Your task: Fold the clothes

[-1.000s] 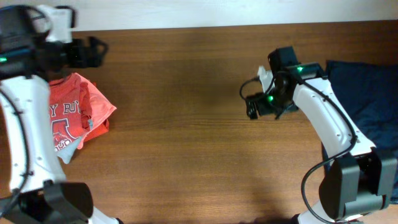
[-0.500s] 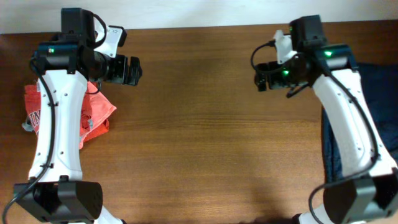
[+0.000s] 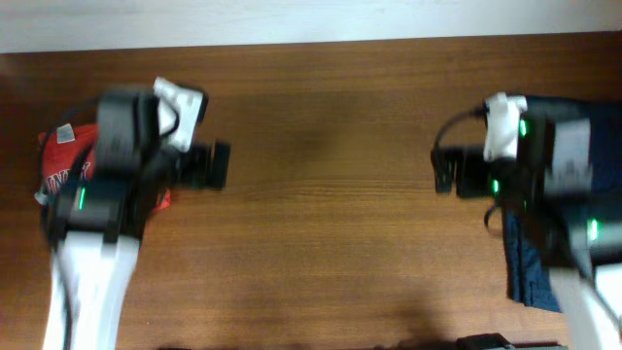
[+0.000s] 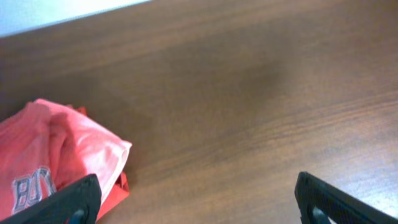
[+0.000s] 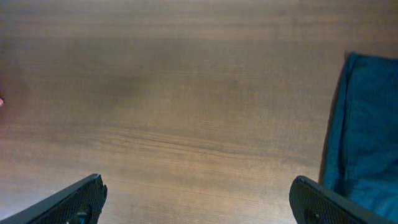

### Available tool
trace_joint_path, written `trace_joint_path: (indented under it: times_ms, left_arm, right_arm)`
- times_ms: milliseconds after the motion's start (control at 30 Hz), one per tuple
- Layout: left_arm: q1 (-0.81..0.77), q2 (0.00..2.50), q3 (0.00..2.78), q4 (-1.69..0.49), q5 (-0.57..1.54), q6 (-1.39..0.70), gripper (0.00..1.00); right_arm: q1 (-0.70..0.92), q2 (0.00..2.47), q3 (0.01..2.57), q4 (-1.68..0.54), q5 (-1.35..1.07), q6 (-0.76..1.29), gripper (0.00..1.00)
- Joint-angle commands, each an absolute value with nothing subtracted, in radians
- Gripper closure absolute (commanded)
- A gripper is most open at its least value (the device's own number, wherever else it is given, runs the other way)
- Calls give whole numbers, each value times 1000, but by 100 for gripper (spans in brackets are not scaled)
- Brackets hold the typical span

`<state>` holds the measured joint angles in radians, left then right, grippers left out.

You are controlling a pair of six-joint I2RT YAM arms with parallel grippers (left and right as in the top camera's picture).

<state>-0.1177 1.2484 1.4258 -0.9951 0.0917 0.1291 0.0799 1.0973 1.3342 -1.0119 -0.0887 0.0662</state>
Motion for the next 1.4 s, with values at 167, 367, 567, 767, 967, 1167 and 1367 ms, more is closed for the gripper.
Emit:
trace_joint_path:
  times_ms: [167, 367, 567, 767, 967, 1167, 1367]
  left_arm:
    - [-117, 790, 980, -789, 82, 113, 1]
    - [-117, 729, 932, -894, 81, 113, 1]
    - [-117, 731, 932, -983, 81, 113, 1]
    - [-117, 732, 932, -990, 81, 113, 1]
    - [-117, 731, 932, -990, 81, 113, 1]
    - [-117, 731, 932, -990, 81, 113, 1]
    - [-117, 732, 932, -990, 81, 113, 1]
  right_arm:
    - [78, 636, 896, -936, -67, 86, 1]
    - [78, 570, 815, -983, -66, 86, 1]
    - [78, 576, 806, -999, -66, 86, 1]
    - [78, 576, 806, -999, -66, 86, 1]
    - [78, 576, 806, -999, -53, 86, 1]
    - [77, 558, 803, -1002, 65, 86, 1]
    - [77, 521, 803, -1005, 65, 86, 1]
